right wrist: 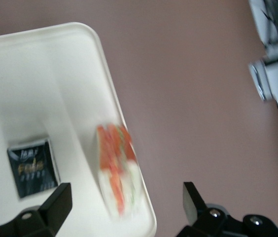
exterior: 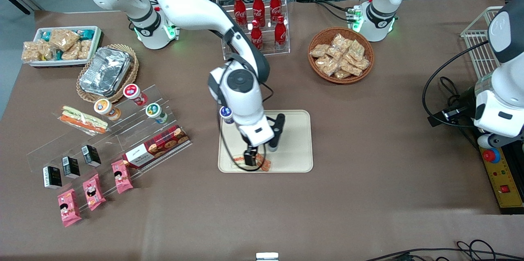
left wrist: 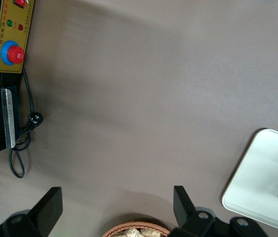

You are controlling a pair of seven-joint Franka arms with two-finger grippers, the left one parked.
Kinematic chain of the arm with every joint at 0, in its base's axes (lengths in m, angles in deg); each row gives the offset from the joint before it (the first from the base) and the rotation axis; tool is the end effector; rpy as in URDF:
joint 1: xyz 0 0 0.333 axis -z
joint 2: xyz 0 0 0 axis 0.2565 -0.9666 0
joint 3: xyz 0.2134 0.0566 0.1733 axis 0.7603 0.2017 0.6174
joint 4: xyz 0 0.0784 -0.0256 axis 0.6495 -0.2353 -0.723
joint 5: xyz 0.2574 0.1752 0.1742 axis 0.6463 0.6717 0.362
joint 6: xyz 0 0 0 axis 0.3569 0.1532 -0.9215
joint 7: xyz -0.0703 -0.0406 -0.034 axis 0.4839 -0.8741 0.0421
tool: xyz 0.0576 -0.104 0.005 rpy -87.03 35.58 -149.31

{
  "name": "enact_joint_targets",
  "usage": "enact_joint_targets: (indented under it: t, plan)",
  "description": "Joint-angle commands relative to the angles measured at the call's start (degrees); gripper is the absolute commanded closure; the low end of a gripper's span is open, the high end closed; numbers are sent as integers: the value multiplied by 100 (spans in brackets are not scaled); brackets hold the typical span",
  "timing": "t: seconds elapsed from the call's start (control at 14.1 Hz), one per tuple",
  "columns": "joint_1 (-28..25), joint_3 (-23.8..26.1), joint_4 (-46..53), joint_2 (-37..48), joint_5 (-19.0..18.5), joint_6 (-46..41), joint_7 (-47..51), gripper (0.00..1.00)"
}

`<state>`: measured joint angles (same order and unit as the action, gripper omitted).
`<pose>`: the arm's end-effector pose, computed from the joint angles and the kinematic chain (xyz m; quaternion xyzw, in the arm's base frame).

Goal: Place sandwich on tray
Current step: 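Open the right gripper and withdraw it back toward the rack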

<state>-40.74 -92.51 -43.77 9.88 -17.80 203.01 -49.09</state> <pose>0.5655 0.4204 0.3329 0.8238 0.5509 0.1236 0.0519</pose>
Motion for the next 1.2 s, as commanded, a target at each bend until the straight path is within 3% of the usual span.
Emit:
enact_joint_targets:
  t: [0.0,0.14,0.35,0.57,1.13]
  plan:
    - [329,-214,-148,603,193,-821,604,0]
    - [532,-433,-140,998,167,-1637,1350,0]
    - [541,-1161,-148,1543,167,-2631,2152,0]
    - [698,-1734,-157,1860,158,-3081,2128,0]
    - [1955,-1726,-245,2590,202,-3364,2136,0]
